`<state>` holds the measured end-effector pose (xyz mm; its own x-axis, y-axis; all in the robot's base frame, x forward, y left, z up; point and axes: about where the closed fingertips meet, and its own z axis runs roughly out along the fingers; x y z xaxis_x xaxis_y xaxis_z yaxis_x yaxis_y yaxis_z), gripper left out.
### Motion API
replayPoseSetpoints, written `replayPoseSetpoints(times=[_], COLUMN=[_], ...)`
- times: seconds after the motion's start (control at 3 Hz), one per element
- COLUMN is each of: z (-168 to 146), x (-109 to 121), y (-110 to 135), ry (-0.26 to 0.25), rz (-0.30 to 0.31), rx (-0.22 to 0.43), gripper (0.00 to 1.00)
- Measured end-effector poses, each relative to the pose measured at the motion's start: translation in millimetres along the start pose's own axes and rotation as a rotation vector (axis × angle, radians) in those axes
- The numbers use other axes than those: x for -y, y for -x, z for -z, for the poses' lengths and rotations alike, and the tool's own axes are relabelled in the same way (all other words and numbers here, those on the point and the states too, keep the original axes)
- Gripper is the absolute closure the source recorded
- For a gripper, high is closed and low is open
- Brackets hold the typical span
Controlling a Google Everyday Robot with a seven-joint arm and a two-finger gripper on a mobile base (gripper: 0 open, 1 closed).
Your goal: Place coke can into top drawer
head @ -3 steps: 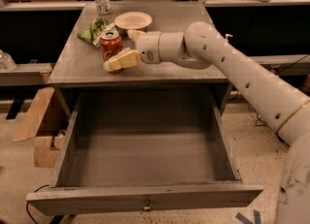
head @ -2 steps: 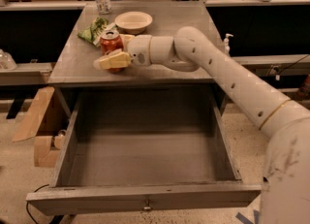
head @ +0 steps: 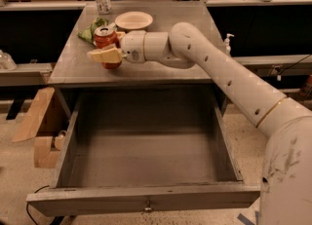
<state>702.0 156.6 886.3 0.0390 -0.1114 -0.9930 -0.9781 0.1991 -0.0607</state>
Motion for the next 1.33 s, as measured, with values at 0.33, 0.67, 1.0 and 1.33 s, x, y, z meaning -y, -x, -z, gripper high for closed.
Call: replayPoseSetpoints(times=[0.33,0.67,1.0,1.33], z=[24,72,126,145], x=[-20,-39,-77,-110], y=[21,39,28,-16], ry=[-0.017,-0.111,-0.223,-0.267], rz=[0.038,0.07,0.081,0.026], rx=[-0.049,-0.156,-0.257,-0.288], gripper=[0.88,1.0,1.0,1.0])
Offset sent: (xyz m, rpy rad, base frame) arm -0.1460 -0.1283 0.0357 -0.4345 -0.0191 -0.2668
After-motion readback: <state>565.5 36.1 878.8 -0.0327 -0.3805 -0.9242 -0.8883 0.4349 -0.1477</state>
